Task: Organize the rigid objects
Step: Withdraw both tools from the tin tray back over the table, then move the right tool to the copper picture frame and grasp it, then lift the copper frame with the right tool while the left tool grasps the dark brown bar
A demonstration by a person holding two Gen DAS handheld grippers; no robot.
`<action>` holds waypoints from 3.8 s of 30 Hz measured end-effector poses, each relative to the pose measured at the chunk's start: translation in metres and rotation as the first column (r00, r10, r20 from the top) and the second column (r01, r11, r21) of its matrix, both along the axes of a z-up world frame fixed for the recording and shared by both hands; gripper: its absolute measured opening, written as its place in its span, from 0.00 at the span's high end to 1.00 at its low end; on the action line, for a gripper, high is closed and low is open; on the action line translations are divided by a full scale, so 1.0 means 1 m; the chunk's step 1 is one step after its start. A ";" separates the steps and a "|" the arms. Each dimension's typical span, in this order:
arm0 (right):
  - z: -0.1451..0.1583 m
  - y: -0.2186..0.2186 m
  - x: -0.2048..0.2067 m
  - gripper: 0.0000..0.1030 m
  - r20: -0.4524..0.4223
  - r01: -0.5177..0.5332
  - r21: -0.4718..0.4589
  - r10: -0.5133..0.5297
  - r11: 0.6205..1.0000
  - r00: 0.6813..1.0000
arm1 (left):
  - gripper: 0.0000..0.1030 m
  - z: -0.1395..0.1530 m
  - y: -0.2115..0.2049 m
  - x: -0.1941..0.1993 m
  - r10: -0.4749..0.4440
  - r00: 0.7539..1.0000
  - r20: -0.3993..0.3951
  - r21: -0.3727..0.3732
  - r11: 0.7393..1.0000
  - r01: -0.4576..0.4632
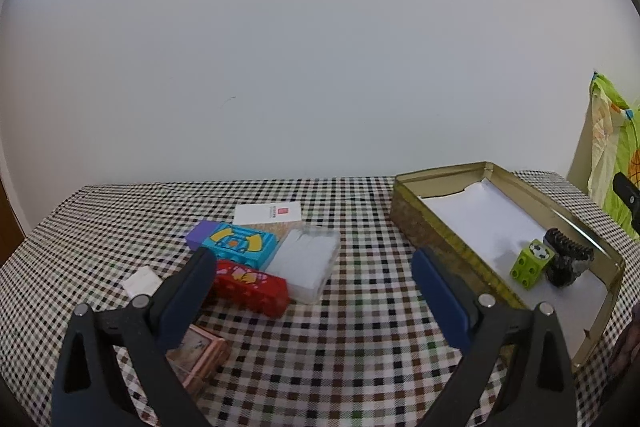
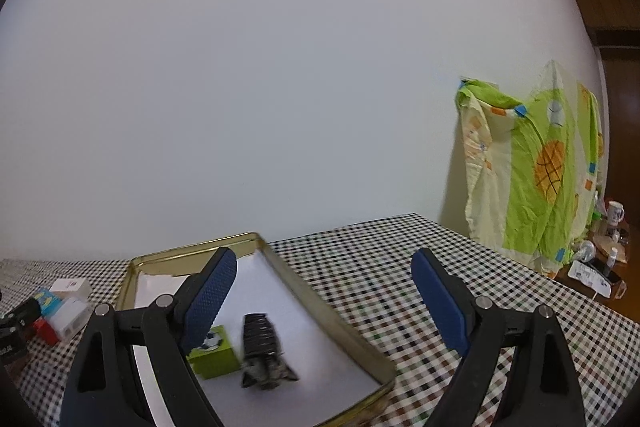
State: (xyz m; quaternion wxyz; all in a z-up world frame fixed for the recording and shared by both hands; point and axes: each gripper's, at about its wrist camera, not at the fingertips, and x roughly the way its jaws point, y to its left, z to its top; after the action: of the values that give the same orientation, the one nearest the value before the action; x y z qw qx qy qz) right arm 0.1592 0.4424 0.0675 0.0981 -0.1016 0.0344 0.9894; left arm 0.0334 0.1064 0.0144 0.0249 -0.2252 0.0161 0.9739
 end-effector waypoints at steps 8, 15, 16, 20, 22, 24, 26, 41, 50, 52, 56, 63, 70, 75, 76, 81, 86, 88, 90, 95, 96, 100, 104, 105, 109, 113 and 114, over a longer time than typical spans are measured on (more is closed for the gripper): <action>-0.001 -0.040 0.016 0.12 -0.031 -0.058 -0.034 0.057 0.998 0.998 | 0.04 -0.001 -0.016 0.001 0.010 1.000 0.000 -0.003 1.000 -0.010; -0.005 -0.086 0.017 0.12 -0.010 -0.151 -0.030 0.151 0.988 0.989 | 0.04 -0.002 -0.043 -0.002 0.043 0.999 0.001 -0.001 0.999 -0.043; -0.005 -0.093 0.016 0.12 -0.008 -0.163 -0.033 0.163 0.986 0.987 | 0.04 -0.002 -0.049 -0.002 0.050 0.999 0.004 0.002 0.999 -0.050; -0.008 -0.117 0.012 0.12 0.013 -0.210 -0.050 0.211 0.976 0.977 | 0.04 -0.003 -0.066 -0.006 0.072 0.997 0.014 0.006 0.997 -0.072; -0.009 -0.131 0.011 0.12 0.026 -0.235 -0.051 0.237 0.971 0.971 | 0.04 -0.003 -0.076 -0.007 0.088 0.996 0.015 0.005 0.996 -0.088; -0.010 -0.142 0.010 0.12 0.036 -0.255 -0.055 0.257 0.965 0.966 | 0.04 -0.004 -0.086 -0.009 0.098 0.995 0.019 0.004 0.995 -0.098; -0.012 -0.152 0.007 0.12 0.049 -0.278 -0.058 0.281 0.959 0.958 | 0.04 -0.004 -0.095 -0.011 0.111 0.994 0.023 0.002 0.994 -0.111; -0.026 -0.232 -0.015 0.12 0.232 -0.524 -0.098 0.531 0.846 0.815 | 0.04 -0.003 -0.197 -0.028 0.351 0.934 0.060 0.011 0.936 -0.352; -0.048 -0.289 -0.010 0.12 0.420 -0.683 -0.161 0.675 0.713 0.606 | 0.04 -0.004 -0.196 -0.033 0.377 0.923 0.083 -0.026 0.926 -0.376; -0.051 -0.301 -0.007 0.12 0.450 -0.703 -0.150 0.681 0.695 0.578 | 0.04 -0.003 -0.197 -0.032 0.379 0.922 0.081 -0.028 0.925 -0.378; -0.057 -0.321 -0.009 0.12 0.508 -0.722 -0.130 0.671 0.679 0.540 | 0.04 -0.003 -0.202 -0.034 0.392 0.916 0.084 -0.023 0.920 -0.392; -0.070 -0.344 -0.012 0.12 0.618 -0.766 -0.046 0.620 0.642 0.483 | 0.04 -0.011 -0.208 -0.034 0.408 0.908 0.097 0.003 0.912 -0.410; -0.071 -0.313 -0.027 0.38 0.625 -0.747 -0.084 0.618 0.660 0.476 | 0.04 -0.014 -0.208 -0.034 0.389 0.915 0.106 0.008 0.920 -0.392; -0.068 -0.272 -0.038 0.41 0.599 -0.738 -0.145 0.652 0.659 0.465 | 0.04 -0.012 -0.203 -0.030 0.372 0.923 0.102 0.003 0.928 -0.374; -0.066 -0.262 -0.043 0.41 0.583 -0.726 -0.185 0.669 0.662 0.461 | 0.04 -0.012 -0.202 -0.031 0.367 0.925 0.102 0.002 0.929 -0.369; -0.062 -0.248 -0.055 0.41 0.540 -0.686 -0.264 0.694 0.678 0.477 | 0.04 -0.011 -0.192 -0.032 0.328 0.939 0.102 -0.007 0.944 -0.329; -0.059 -0.285 -0.056 0.41 0.589 -0.711 -0.147 0.638 0.688 0.495 | 0.04 -0.008 -0.178 -0.032 0.261 0.962 0.082 -0.040 0.965 -0.258; -0.063 -0.293 -0.058 0.41 0.606 -0.722 -0.131 0.631 0.680 0.484 | 0.04 -0.008 -0.171 -0.032 0.219 0.972 0.080 -0.050 0.975 -0.215; -0.063 -0.296 -0.057 0.51 0.608 -0.727 -0.115 0.627 0.677 0.487 | 0.04 -0.009 -0.165 -0.033 0.168 0.982 0.081 -0.061 0.985 -0.164; -0.060 -0.280 -0.056 0.52 0.582 -0.715 -0.111 0.628 0.690 0.516 | 0.04 -0.010 -0.148 -0.032 0.027 0.995 0.098 -0.065 0.998 -0.020; -0.057 -0.274 -0.055 0.52 0.570 -0.707 -0.098 0.622 0.701 0.537 | 0.04 -0.009 -0.145 -0.031 -0.001 0.995 0.096 -0.062 0.998 0.007; -0.050 -0.244 -0.055 0.52 0.525 -0.666 -0.088 0.603 0.740 0.601 | 0.13 -0.012 -0.134 -0.030 -0.131 0.984 0.124 -0.036 0.990 0.136; -0.045 -0.218 -0.054 0.52 0.482 -0.632 -0.111 0.598 0.767 0.641 | 0.27 -0.016 -0.119 -0.030 -0.234 0.960 0.156 -0.013 0.971 0.239; -0.042 -0.216 -0.055 0.52 0.471 -0.622 -0.115 0.594 0.774 0.652 | 0.30 -0.015 -0.118 -0.028 -0.249 0.955 0.163 -0.004 0.967 0.253; -0.041 -0.207 -0.054 0.52 0.453 -0.599 -0.164 0.599 0.784 0.660 | 0.48 -0.020 -0.110 -0.031 -0.315 0.925 0.213 0.038 0.949 0.314; -0.039 -0.204 -0.050 0.52 0.440 -0.595 -0.179 0.605 0.783 0.664 | 0.62 -0.023 -0.105 -0.031 -0.378 0.896 0.234 0.088 0.926 0.367; -0.040 -0.204 -0.050 0.52 0.439 -0.596 -0.182 0.607 0.782 0.663 | 0.62 -0.025 -0.104 -0.032 -0.395 0.886 0.242 0.102 0.919 0.382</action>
State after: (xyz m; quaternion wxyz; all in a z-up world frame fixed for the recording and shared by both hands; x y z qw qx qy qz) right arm 0.1092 0.2382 0.0272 -0.2295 -0.3474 -0.0149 0.9091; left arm 0.0014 0.0028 -0.0101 0.2268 -0.3414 0.0326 0.9116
